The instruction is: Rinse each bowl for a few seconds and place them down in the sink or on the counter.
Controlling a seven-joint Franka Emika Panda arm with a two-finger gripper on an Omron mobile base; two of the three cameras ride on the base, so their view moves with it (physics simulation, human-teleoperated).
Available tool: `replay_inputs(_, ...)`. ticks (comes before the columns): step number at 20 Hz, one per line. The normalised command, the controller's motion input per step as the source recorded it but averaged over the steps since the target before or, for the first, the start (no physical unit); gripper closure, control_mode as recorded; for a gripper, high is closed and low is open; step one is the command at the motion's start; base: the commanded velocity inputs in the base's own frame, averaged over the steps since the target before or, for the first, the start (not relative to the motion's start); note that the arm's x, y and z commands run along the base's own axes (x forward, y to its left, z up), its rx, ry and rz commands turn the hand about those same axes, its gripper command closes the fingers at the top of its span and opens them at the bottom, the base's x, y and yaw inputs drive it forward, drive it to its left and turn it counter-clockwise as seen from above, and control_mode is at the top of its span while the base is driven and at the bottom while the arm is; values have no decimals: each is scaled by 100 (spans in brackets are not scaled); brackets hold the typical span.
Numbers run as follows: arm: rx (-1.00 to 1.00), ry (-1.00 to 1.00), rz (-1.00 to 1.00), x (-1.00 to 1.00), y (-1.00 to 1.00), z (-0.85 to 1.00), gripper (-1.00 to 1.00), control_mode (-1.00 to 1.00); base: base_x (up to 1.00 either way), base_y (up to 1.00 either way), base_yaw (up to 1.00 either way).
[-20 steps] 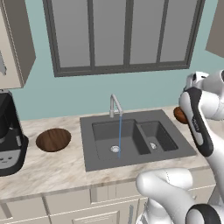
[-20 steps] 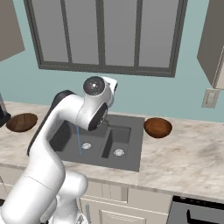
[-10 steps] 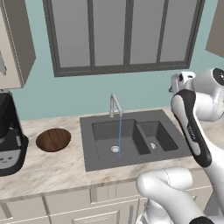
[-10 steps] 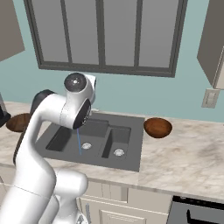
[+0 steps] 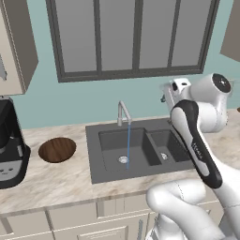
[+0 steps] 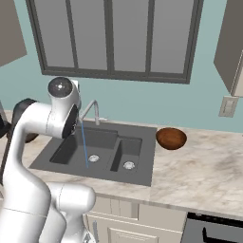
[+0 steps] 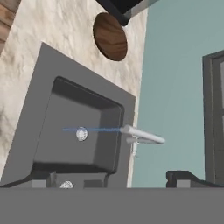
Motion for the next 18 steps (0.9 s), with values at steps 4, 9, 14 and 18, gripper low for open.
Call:
replay_inputs(4,-5,-2,22,0,59,0,-100,-100,0,0,0)
replay_inputs(9,-5,-2,19,0,57,-9,-100,-100,0,0,0)
replay_inputs(14,-5,0,14,3,51,-17,-100,-100,0,0,0)
replay_inputs(18,-4,0,14,10,47,-21,-100,-100,0,0,0)
